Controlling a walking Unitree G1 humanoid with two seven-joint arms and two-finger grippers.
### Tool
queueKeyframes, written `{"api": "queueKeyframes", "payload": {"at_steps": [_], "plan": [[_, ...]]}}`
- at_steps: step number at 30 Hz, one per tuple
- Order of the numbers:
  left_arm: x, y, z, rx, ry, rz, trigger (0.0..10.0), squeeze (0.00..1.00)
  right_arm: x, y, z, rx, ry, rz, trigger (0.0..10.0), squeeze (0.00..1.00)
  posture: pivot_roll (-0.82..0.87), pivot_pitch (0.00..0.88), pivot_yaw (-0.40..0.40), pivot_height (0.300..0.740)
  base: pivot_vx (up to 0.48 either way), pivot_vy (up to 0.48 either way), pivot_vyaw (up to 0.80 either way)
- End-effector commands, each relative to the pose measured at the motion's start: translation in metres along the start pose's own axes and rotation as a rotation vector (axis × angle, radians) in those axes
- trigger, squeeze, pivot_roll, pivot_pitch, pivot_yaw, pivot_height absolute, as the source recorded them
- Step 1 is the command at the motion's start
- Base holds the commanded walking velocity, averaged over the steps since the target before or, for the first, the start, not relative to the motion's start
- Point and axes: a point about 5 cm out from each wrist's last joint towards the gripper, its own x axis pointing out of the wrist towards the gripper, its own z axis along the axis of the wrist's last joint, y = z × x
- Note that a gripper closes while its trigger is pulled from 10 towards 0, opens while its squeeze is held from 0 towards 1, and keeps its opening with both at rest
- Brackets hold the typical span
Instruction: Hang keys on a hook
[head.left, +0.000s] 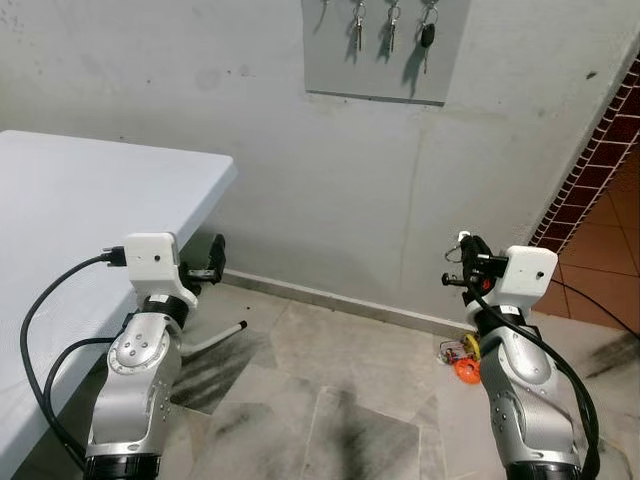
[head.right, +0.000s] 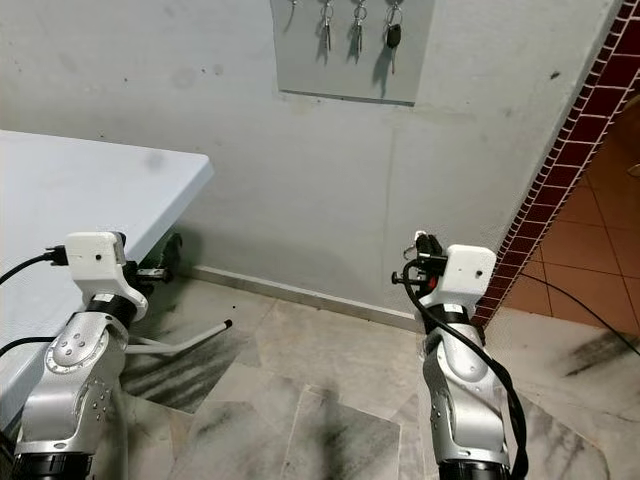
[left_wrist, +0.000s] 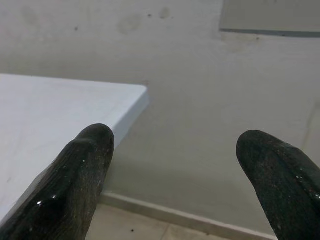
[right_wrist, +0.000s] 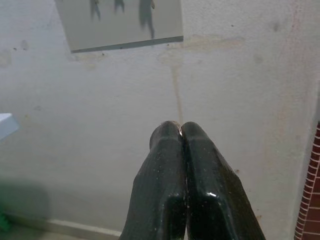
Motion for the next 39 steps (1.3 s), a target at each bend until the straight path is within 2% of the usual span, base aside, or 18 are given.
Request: {"api": "queueKeyframes", "payload": {"at_steps": [1,10,11,12,17,19,24,32,33,39], "plan": [[0.002,0.000,-0.001,0.000,0.008,-0.001,10.0,0.00,-0.001,0.004,0.005,0.001,-0.025,0.015,10.0,0.00,-0.13,0.070,0.103,0.740,0.000,0.000,0.00],[0.002,0.000,-0.003,0.002,0.007,0.002,10.0,0.00,-0.002,0.004,0.002,0.001,-0.014,0.023,10.0,0.00,-0.13,0.063,0.089,0.740,0.000,0.000,0.00],[0.002,-0.002,-0.001,-0.009,-0.003,0.020,10.0,0.00,0.002,0.007,0.008,0.003,-0.020,0.049,10.0,0.00,-0.12,0.069,0.052,0.740,0.000,0.000,0.00],[0.002,-0.002,-0.001,-0.009,-0.003,0.020,10.0,0.00,0.002,0.007,0.008,0.003,-0.020,0.049,10.0,0.00,-0.12,0.069,0.052,0.740,0.000,0.000,0.00],[-0.005,-0.004,-0.009,-0.043,0.006,0.038,10.0,0.00,0.004,0.005,0.006,0.012,-0.007,0.061,10.0,0.00,-0.12,0.083,0.049,0.740,0.000,0.000,0.00],[-0.005,-0.004,-0.010,-0.025,0.010,0.037,10.0,0.00,0.003,0.005,0.007,-0.001,-0.009,0.064,10.0,0.00,-0.12,0.073,0.048,0.740,0.000,0.000,0.00],[-0.003,-0.004,-0.012,-0.015,0.017,0.044,10.0,0.00,0.002,0.003,0.004,-0.018,0.000,0.057,10.0,0.00,-0.13,0.062,0.053,0.740,0.000,0.000,0.00],[0.003,0.003,-0.009,-0.017,0.002,0.071,10.0,0.00,0.008,0.012,0.007,-0.020,-0.018,0.096,10.0,0.00,-0.12,0.048,0.043,0.740,0.000,0.000,0.00],[0.004,0.002,-0.008,-0.042,0.006,0.075,10.0,0.00,0.011,0.013,0.010,-0.024,-0.025,0.106,10.0,0.00,-0.12,0.045,0.041,0.740,0.000,0.000,0.00],[0.001,-0.002,-0.011,-0.024,0.029,0.065,10.0,0.00,0.015,0.012,0.014,-0.023,-0.034,0.108,10.0,0.00,-0.10,0.056,0.018,0.740,0.000,0.000,0.00]]}}
